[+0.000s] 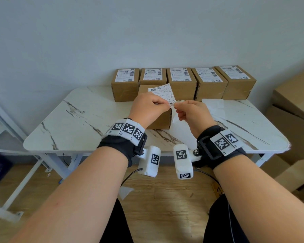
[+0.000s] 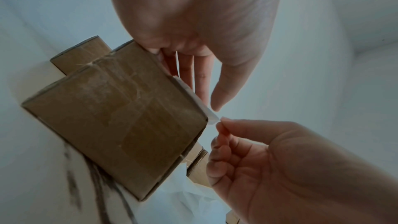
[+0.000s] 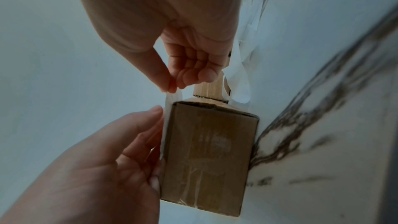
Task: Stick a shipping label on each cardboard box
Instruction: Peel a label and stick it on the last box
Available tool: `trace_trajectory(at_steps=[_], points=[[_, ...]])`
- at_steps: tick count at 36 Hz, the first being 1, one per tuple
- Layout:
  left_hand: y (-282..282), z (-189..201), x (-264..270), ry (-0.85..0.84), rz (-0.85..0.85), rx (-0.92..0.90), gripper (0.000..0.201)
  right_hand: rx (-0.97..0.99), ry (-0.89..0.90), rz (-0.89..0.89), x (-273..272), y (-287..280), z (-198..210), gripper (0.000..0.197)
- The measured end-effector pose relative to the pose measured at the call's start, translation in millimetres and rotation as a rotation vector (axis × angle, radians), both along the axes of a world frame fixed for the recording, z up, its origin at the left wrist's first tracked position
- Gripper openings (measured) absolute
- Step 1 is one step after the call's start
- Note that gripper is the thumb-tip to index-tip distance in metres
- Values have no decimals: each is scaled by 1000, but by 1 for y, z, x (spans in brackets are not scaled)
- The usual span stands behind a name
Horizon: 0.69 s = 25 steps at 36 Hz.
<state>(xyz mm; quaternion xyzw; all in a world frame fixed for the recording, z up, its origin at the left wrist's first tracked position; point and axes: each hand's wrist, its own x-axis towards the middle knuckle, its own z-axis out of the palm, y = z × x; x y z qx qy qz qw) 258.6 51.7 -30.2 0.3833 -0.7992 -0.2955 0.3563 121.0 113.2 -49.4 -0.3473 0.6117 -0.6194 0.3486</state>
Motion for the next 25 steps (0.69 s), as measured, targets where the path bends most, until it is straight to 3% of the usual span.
trace_trajectory(at_steps=[6,25], points=[[-1,1,2,-16,8,7,13,-8,-31,38,-1,1,0,21],[-3,10,3,-77,-10,80,12,34,62,39,-1,-2,10,11]])
